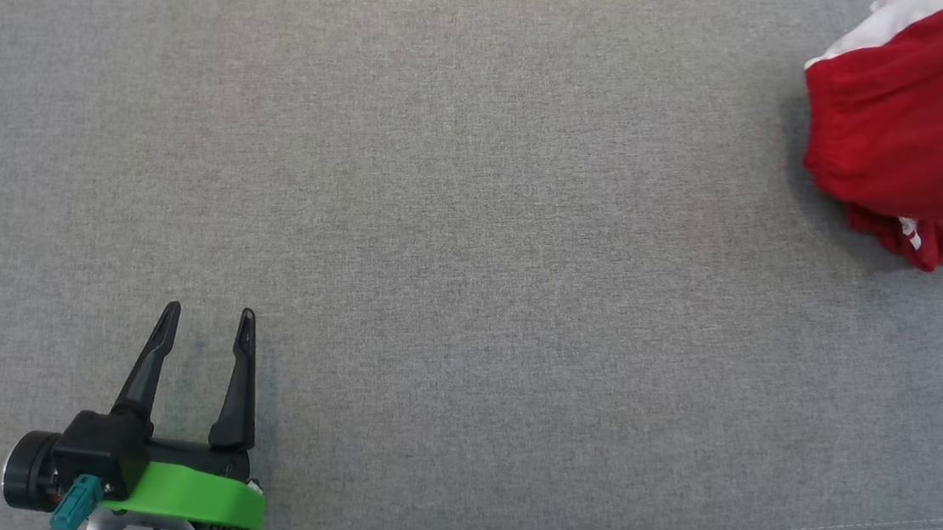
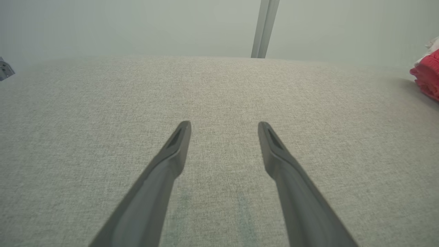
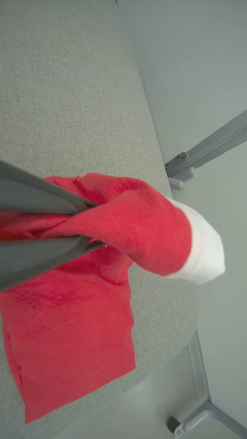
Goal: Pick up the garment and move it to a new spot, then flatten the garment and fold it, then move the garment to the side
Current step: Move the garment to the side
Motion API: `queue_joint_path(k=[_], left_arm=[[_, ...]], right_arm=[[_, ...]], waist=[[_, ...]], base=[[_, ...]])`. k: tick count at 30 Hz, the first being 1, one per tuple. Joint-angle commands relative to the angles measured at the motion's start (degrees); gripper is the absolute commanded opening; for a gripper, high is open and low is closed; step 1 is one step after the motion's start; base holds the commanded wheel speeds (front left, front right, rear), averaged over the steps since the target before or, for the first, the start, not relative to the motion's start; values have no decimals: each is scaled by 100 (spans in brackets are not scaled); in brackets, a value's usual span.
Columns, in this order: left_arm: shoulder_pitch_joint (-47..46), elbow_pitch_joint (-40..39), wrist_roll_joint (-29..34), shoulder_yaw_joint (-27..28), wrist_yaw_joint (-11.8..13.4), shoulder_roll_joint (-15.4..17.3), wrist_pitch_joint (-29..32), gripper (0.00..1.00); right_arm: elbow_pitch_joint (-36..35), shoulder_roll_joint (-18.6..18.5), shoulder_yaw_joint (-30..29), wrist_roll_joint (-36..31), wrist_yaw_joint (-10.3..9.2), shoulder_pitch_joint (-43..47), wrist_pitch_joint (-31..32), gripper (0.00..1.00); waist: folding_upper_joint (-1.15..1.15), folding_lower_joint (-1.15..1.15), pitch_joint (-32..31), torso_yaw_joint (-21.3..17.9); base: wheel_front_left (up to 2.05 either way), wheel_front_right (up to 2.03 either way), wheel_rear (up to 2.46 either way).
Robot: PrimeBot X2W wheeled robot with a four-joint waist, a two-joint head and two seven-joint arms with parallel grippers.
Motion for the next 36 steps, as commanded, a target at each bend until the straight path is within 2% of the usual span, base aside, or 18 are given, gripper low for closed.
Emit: queue_joint_path(k=[1,7,9,18,20,22,23,30,36], left_arm=[[-115,3,44,-6,-23,13,1,100],[-151,78,95,29,-43,13,0,100],[-146,101,138,60,-46,13,0,100],[-198,115,288,185,-81,35,1,100],[-220,103,309,200,-90,58,1,100],[-237,114,324,190,-97,75,0,100],[-243,118,329,189,-92,83,1,100],[-279,120,294,215,-101,84,0,100],[-148,136,263,300,-104,64,1,100]], right_arm=[[140,-51,-200,-120,0,-141,34,0],[693,-136,-855,-480,0,-151,32,0],[858,-169,-1047,-613,0,-116,-31,4],[1311,-309,-1585,-1103,0,-90,-288,0],[1313,-368,-1599,-1290,0,-120,-530,24],[1388,-358,-1601,-1474,0,-137,-835,71],[1433,-357,-1601,-1575,0,-136,-971,100],[1776,-525,-1628,-2517,-4,-147,-1843,100],[1878,-444,-1384,-2786,-4,-190,-2713,100]], waist=[[0,0,142,83],[0,0,302,180],[0,0,358,190],[0,0,584,150],[0,0,662,124],[0,0,707,109],[0,0,720,104],[0,0,782,93],[0,0,685,1]], base=[[0,0,0],[0,0,0],[0,0,0],[0,0,0],[0,0,0],[0,0,0],[0,0,0],[0,0,0],[0,0,0]])
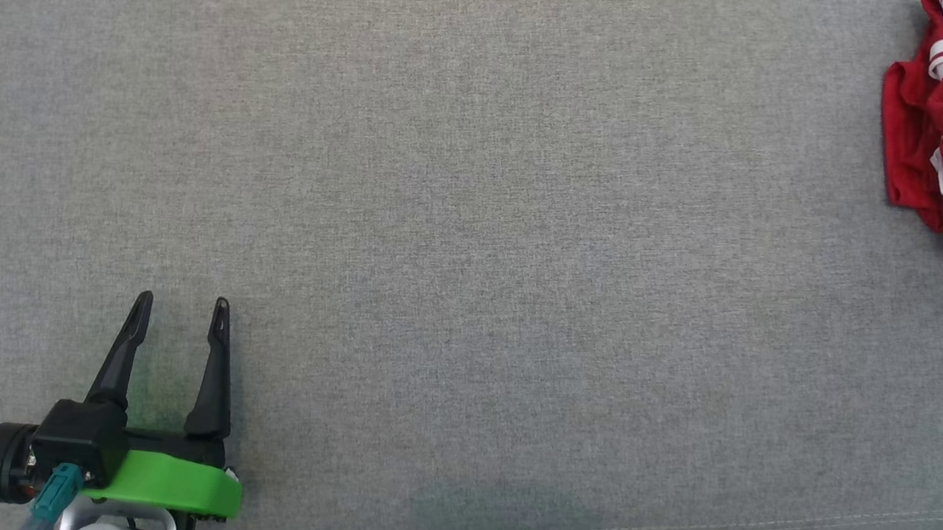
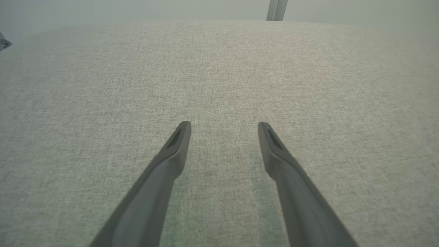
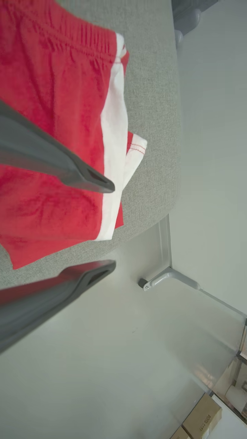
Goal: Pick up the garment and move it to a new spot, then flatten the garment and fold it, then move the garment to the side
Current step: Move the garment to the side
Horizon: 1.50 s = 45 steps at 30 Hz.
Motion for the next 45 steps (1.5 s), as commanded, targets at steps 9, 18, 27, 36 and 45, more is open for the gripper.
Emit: queue_joint_path(k=[9,18,27,36,45], left_arm=[[194,-138,-62,153,-22,-9,1,100],[578,-276,-244,310,82,-29,1,100],[1048,-213,-433,339,397,-30,1,100],[1145,12,-310,389,328,-30,1,100],[979,156,-399,257,79,-31,2,100]], right_arm=[[-594,166,1010,331,-8,386,-1249,100],[-1990,546,1785,570,-8,1803,-2235,100],[-2644,1419,1917,699,-8,3639,-2514,100],[-2883,2202,1855,-193,-9,4691,-2525,100],[-3283,2503,1438,-751,-10,4969,-2526,100]], waist=[[0,0,-539,-224],[0,0,-1451,-106],[0,0,-2064,172],[0,0,-2242,521],[0,0,-2268,690]], base=[[0,0,0],[0,0,0],[0,0,0],[0,0,0],[0,0,0]])
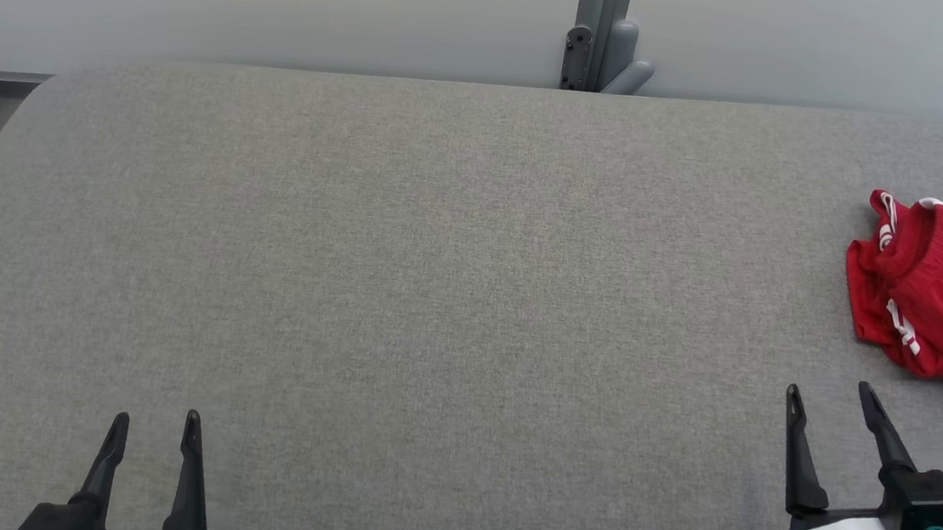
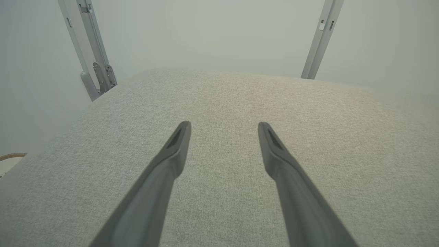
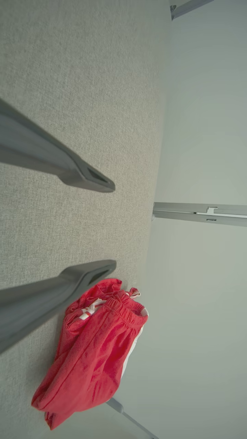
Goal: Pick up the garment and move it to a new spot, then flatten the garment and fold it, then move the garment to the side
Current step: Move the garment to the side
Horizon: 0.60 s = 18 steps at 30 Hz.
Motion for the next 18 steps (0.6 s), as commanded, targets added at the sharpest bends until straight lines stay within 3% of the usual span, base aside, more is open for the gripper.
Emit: queue_joint_path(k=[1,18], left_arm=[[-108,23,-36,-36,-49,8,1,100],[64,84,-16,28,-134,8,0,100]], right_arm=[[-105,16,-125,-73,-10,91,-12,100],[-49,45,-285,-58,-10,219,-13,100]], waist=[[0,0,-36,15],[0,0,-263,-258]], base=[[0,0,0],[0,0,0]])
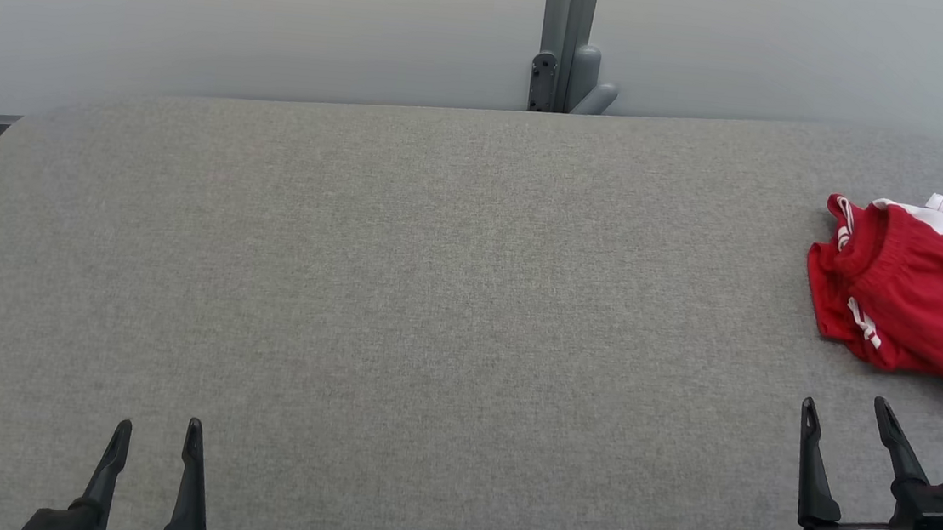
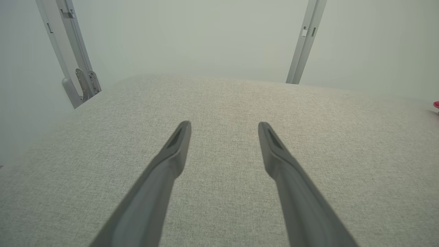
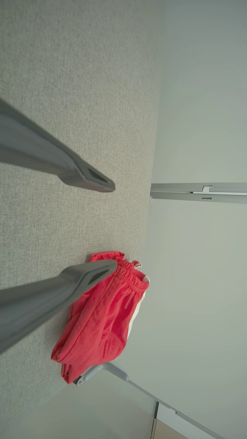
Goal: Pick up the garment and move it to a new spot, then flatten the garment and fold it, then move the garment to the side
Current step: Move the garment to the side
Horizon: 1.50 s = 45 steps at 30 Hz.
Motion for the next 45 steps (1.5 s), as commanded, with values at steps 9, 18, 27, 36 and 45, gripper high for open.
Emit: queue_joint_path(k=[9,18,27,36,45], left_arm=[[59,19,-17,-3,-26,9,2,100],[45,29,-55,32,-30,9,2,100],[31,52,-68,14,-31,9,2,100],[42,56,-65,38,-31,9,2,100],[90,54,-52,51,-13,11,2,100]], right_arm=[[90,-7,-171,37,-10,38,-13,100],[182,-7,-260,35,-9,-61,-13,100],[254,-6,-239,-23,-9,-43,-13,100],[316,-7,-211,-59,-9,-55,-14,100],[354,-6,-181,-38,-8,-13,-14,100]], waist=[[0,0,-32,-68],[0,0,-30,-122],[0,0,-53,-130],[0,0,-77,-111],[0,0,-112,78]], base=[[0,0,0],[0,0,0],[0,0,0],[0,0,0],[0,0,0]])
